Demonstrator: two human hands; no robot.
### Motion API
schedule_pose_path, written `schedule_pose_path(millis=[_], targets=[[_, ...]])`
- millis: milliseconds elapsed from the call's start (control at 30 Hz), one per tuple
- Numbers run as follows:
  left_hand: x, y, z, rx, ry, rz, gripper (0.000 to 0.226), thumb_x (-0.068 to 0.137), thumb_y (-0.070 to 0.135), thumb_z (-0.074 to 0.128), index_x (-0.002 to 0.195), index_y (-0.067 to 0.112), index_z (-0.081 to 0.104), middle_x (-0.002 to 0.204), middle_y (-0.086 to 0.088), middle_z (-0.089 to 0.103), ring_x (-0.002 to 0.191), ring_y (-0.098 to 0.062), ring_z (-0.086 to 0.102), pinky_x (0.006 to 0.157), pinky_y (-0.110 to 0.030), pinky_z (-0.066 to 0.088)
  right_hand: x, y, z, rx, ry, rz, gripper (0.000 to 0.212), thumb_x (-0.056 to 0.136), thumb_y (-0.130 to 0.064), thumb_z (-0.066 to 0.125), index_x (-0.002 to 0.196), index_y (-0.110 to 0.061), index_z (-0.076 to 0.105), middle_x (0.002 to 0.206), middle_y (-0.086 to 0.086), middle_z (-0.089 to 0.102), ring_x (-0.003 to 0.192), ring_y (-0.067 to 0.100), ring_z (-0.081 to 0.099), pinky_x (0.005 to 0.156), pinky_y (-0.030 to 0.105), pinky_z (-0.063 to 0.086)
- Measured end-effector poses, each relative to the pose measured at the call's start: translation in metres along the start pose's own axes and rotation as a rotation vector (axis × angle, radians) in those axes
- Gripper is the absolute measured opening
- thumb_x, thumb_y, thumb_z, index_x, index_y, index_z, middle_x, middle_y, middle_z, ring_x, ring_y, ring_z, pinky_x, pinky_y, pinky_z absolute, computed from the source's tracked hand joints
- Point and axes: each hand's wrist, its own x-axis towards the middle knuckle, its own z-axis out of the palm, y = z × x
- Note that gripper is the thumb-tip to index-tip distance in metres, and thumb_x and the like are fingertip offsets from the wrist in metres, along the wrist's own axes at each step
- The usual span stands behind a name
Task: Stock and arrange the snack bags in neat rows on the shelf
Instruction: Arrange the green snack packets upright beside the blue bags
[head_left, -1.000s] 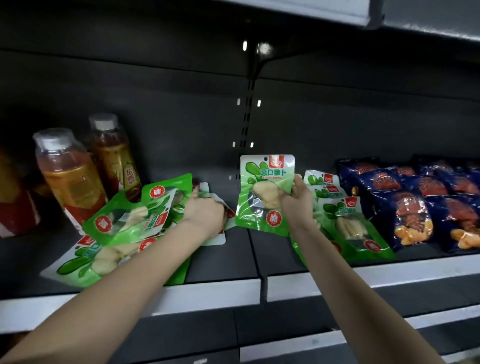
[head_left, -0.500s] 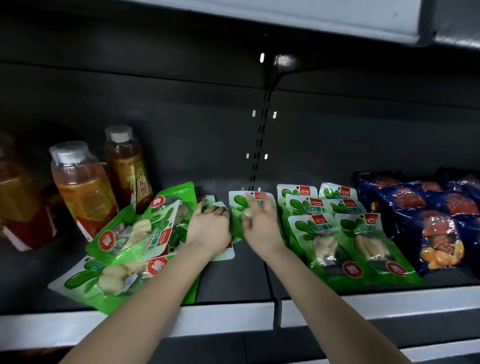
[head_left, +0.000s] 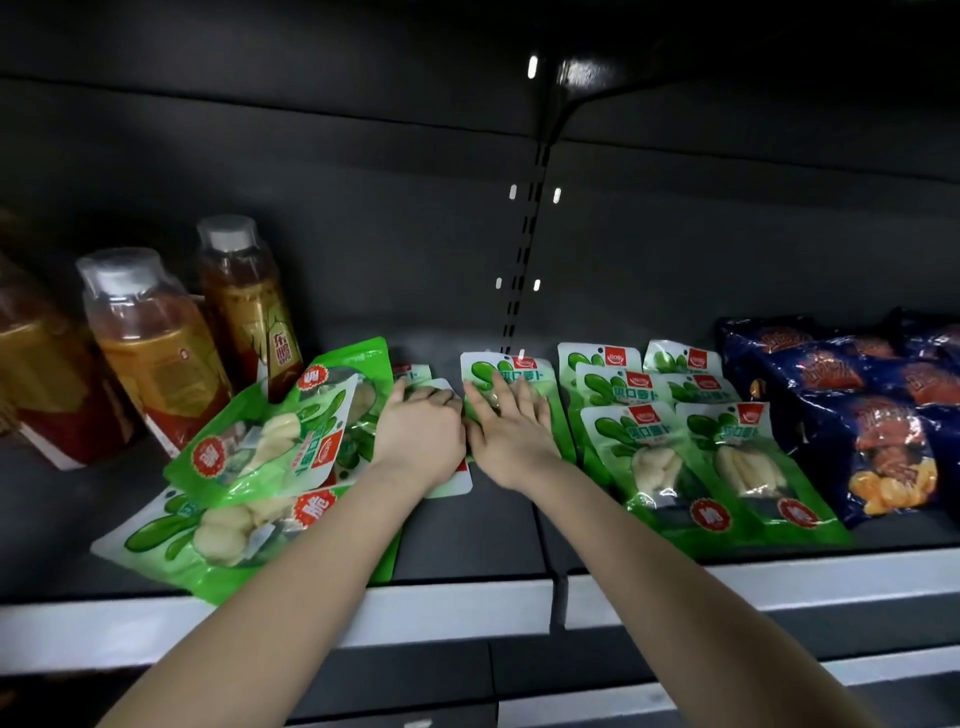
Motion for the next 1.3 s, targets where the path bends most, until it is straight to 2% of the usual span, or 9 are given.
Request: schedule_pose_path(millis=[400, 467, 533, 667, 833, 967, 1133, 1233, 1300], targets=[[-0.002, 0.001, 0.001, -0.072, 0.047, -0.033, 0.042, 0.093, 0.026, 0.034, 0.13, 0.018, 0.053, 0.131, 0.0, 0.056, 0.125, -0.018, 0.046, 0.113, -0.034, 0.015, 0.0, 0.004, -0.008, 0.096, -0.006, 0.003, 0.056, 0.1, -0.042, 0.026, 0.152, -0.032, 0.008, 0.161, -0.003, -0.004, 0.147, 0.022, -0.012, 0.117, 0.044, -0.008], [-0.001, 0.0, -0.006, -0.198, 0.035, -0.036, 0.04, 0.091, 0.022, 0.038, 0.128, 0.02, 0.055, 0.131, -0.001, 0.056, 0.123, -0.019, 0.049, 0.113, -0.033, 0.022, 0.0, 0.006, -0.017, 0.235, -0.001, 0.014, 0.052, 0.101, -0.034, 0.031, 0.151, -0.027, 0.02, 0.161, 0.0, 0.003, 0.147, 0.021, -0.006, 0.118, 0.045, -0.006], [-0.002, -0.004, -0.021, -0.45, 0.067, -0.063, 0.037, 0.088, 0.015, 0.041, 0.119, 0.022, 0.061, 0.127, 0.0, 0.059, 0.116, -0.022, 0.055, 0.105, -0.033, 0.038, -0.003, 0.007, -0.027, 0.37, 0.111, 0.007, 0.047, 0.1, -0.025, 0.036, 0.147, -0.02, 0.033, 0.159, 0.005, 0.015, 0.147, 0.021, 0.007, 0.119, 0.046, 0.003], [-0.009, -0.017, -0.06, -0.632, 0.288, -0.004, 0.034, 0.085, 0.006, 0.043, 0.108, 0.016, 0.066, 0.118, -0.002, 0.063, 0.109, -0.023, 0.058, 0.095, -0.034, 0.046, -0.01, -0.005, -0.045, 0.491, 0.287, -0.048, 0.041, 0.099, -0.014, 0.039, 0.14, -0.013, 0.046, 0.154, 0.007, 0.03, 0.138, 0.025, 0.034, 0.116, 0.035, 0.02], [-0.025, -0.048, -0.088, -0.618, 0.397, -0.062, 0.033, 0.085, 0.006, 0.044, 0.107, 0.016, 0.067, 0.117, -0.004, 0.064, 0.111, -0.02, 0.057, 0.1, -0.027, 0.042, -0.009, -0.044, -0.054, 0.545, 0.311, -0.148, 0.039, 0.099, -0.013, 0.039, 0.137, -0.012, 0.05, 0.152, 0.01, 0.033, 0.138, 0.022, 0.034, 0.107, 0.019, 0.021], [-0.05, -0.087, -0.071, -0.536, 0.282, -0.251, 0.034, 0.087, 0.01, 0.044, 0.111, 0.021, 0.065, 0.121, -0.004, 0.063, 0.113, -0.024, 0.057, 0.096, -0.032, 0.046, -0.005, -0.077, -0.045, 0.555, 0.237, -0.235, 0.04, 0.099, -0.015, 0.042, 0.138, -0.013, 0.048, 0.153, 0.009, 0.03, 0.138, 0.023, 0.033, 0.106, 0.018, 0.021], [-0.08, -0.111, -0.031, -0.464, 0.056, -0.37, 0.038, 0.09, 0.012, 0.042, 0.126, 0.014, 0.055, 0.13, -0.013, 0.056, 0.119, -0.031, 0.052, 0.099, -0.036, 0.043, -0.005, -0.111, -0.033, 0.494, 0.117, -0.281, 0.046, 0.1, -0.027, 0.041, 0.144, -0.014, 0.039, 0.153, 0.01, 0.031, 0.138, 0.025, 0.032, 0.109, 0.03, 0.025], [-0.087, -0.107, -0.019, -0.501, 0.046, -0.376, 0.034, 0.095, 0.016, 0.039, 0.125, 0.006, 0.05, 0.132, -0.016, 0.053, 0.121, -0.032, 0.049, 0.1, -0.038, 0.041, -0.003, -0.122, -0.03, 0.469, 0.043, -0.296, 0.049, 0.1, -0.033, 0.036, 0.147, -0.019, 0.034, 0.146, 0.013, 0.042, 0.131, 0.028, 0.041, 0.11, 0.039, 0.03], [-0.086, -0.105, -0.019, -0.496, 0.074, -0.375, 0.034, 0.095, 0.018, 0.039, 0.124, 0.006, 0.05, 0.131, -0.016, 0.053, 0.119, -0.032, 0.05, 0.098, -0.04, 0.043, -0.003, -0.123, -0.03, 0.451, 0.032, -0.29, 0.052, 0.099, -0.04, 0.038, 0.147, -0.022, 0.033, 0.142, 0.012, 0.047, 0.13, 0.029, 0.042, 0.107, 0.037, 0.033]])
